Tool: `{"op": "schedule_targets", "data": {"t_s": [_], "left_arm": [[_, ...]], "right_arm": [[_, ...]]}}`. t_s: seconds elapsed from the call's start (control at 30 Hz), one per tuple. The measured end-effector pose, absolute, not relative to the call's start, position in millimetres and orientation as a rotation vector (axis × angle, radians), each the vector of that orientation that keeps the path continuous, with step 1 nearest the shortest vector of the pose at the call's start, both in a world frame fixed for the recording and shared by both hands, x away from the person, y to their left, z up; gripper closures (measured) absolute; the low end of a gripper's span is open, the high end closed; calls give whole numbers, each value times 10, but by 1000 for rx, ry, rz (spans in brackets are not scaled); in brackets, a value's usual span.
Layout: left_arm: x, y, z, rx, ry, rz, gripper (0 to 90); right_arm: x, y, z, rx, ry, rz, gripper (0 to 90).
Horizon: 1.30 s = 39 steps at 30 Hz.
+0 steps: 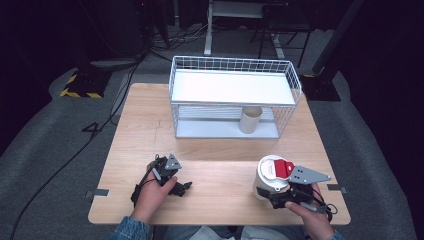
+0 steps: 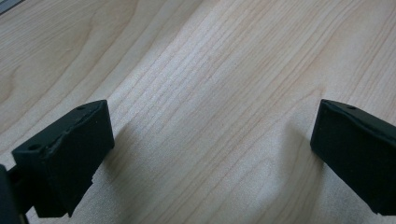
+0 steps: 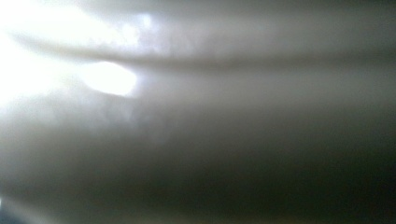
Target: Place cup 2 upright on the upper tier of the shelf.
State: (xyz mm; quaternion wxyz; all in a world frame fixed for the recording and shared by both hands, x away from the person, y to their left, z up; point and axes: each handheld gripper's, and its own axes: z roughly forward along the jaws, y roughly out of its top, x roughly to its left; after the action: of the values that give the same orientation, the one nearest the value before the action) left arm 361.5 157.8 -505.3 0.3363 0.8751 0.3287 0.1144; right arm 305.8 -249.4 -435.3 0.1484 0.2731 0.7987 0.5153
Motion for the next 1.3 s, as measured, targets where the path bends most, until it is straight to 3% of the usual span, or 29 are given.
{"op": "schedule_targets", "data": {"t_s": [1.3], "left_arm": [[3607, 1580, -5054, 2282, 856, 301, 2]], "right_arm": [[3591, -2459, -3464, 745, 2272, 1424, 106]]}}
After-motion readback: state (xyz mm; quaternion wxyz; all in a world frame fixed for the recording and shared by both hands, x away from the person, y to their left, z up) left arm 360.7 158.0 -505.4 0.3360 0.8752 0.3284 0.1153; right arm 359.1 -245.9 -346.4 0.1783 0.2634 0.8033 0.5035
